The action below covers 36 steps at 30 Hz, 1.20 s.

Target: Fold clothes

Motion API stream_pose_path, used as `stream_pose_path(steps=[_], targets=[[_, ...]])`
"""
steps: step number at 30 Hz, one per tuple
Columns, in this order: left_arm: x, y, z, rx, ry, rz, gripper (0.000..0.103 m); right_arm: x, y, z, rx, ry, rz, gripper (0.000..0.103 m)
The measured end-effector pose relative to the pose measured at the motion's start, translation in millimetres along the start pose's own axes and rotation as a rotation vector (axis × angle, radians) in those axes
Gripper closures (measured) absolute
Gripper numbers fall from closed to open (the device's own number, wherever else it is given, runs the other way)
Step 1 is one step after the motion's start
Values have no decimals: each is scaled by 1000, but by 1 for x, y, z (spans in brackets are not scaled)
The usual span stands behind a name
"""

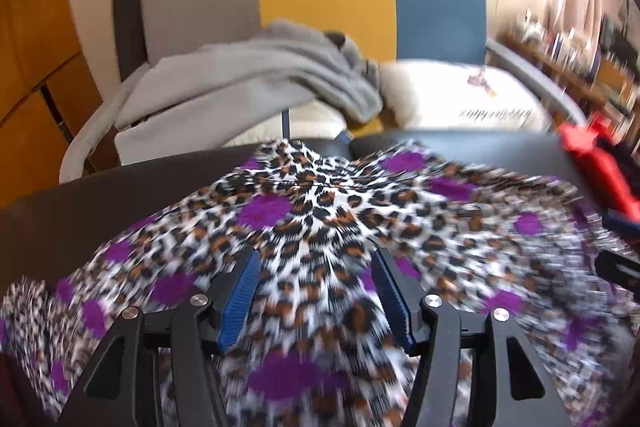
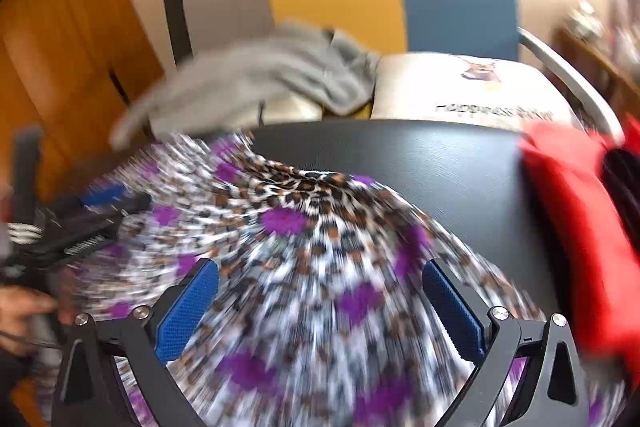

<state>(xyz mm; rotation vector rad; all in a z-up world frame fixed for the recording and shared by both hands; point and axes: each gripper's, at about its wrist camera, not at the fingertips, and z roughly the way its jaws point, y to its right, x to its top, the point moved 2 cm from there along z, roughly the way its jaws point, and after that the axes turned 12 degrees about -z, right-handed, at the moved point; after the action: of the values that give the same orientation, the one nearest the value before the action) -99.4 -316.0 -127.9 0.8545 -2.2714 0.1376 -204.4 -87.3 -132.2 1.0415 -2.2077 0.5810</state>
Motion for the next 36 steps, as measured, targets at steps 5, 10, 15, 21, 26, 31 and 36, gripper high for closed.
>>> stream_pose_path(steps=[5,10,15,21,26,31,36], targets=[[-59,-13,-57,-107,-60,-34,44,-93,60,-118,-81,97,270,0],[-125,-20,-99,-119,-110,-27,44,-194,130,-217,-411,31,445,0],[-158,-27,-116,-103,-94,-74,44,-229,167,-221,-524,-57,510,0],[-173,-21,-116,-61,-40,8,40,-225,163,-190,-657,-146,377,0],[-174,-21,-115,-60,-30,-23,36,-221,164,-190,-628,-163,366,7],[-175,-18,-112,-60,-31,-4,31,-208,155,-190,-596,-152,334,76],[-176,-16,-110,-51,-25,-2,27,-193,168,-192,-439,-13,557,95]])
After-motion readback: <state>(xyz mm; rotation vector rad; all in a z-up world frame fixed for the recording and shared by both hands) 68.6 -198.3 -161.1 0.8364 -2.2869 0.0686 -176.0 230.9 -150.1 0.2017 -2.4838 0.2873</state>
